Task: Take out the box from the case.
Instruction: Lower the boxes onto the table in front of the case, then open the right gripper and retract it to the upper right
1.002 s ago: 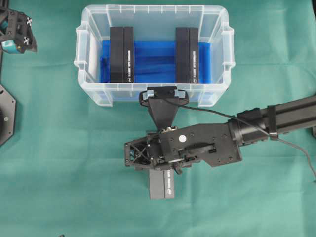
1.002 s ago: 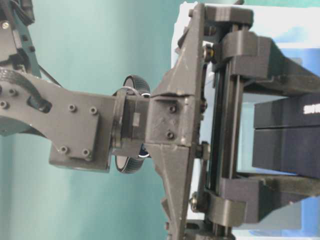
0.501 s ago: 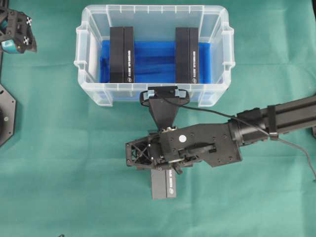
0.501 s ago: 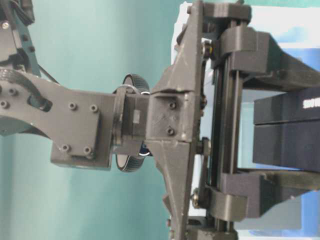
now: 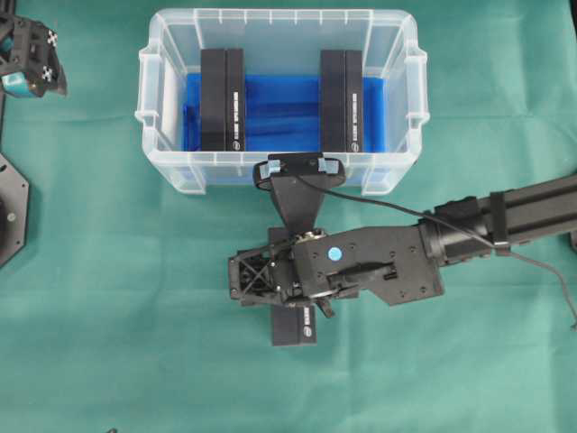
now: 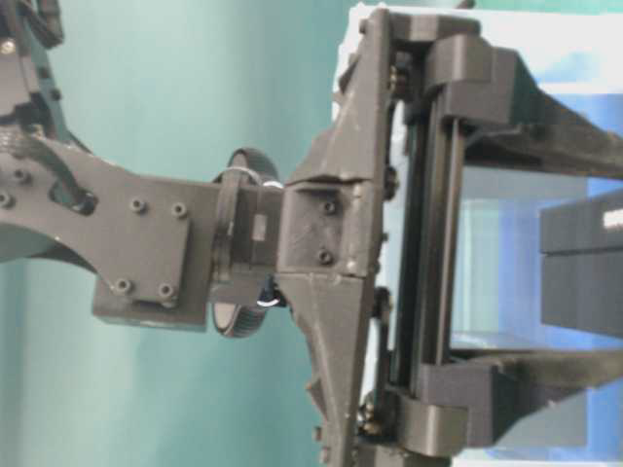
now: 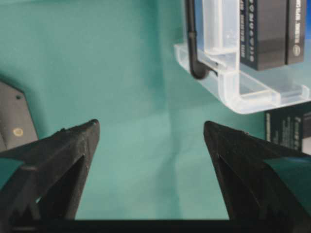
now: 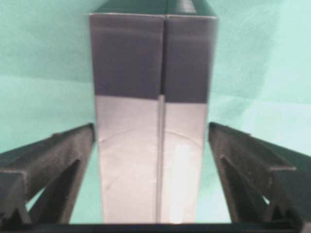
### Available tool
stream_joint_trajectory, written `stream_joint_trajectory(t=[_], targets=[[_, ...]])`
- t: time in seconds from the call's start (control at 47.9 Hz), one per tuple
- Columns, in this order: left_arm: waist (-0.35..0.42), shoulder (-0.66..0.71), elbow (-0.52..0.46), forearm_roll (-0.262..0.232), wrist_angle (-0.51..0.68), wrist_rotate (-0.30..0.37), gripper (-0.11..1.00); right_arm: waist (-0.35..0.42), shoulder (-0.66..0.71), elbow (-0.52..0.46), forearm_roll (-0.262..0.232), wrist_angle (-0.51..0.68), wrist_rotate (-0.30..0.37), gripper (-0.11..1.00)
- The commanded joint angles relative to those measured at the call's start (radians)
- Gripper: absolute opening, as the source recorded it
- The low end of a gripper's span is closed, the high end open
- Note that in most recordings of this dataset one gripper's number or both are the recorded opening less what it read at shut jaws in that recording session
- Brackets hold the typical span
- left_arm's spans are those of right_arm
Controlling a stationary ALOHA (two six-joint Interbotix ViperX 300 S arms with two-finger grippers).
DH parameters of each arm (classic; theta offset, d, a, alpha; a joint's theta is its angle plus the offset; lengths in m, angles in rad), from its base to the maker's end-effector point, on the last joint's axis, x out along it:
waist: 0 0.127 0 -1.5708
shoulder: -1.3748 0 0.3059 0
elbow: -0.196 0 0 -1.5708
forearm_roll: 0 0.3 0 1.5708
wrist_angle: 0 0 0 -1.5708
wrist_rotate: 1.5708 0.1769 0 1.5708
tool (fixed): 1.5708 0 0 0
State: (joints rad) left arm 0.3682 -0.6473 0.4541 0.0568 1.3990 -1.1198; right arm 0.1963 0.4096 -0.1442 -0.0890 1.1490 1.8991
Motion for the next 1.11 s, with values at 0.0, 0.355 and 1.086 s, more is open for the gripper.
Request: stream_joint_trajectory(t=[0.0,0.355,1.086], targets=[[0.000,-0.006,-0.011,0.002,-0.005,0.000,0.89,0.003,-0.051,-0.017,-0.008,0.003,0.002,0.95],[0.000,-0.006,-0.011,0.002,-0.003,0.000,0.89,0.003,-0.063,-0.037,-0.009,0.014,0.005,0.94],[0.000,-0.006,-0.011,0.000,-0.005,-0.002,0.89,0.003,-0.132,-0.316,-0.115,0.316,-0.005,0.94]])
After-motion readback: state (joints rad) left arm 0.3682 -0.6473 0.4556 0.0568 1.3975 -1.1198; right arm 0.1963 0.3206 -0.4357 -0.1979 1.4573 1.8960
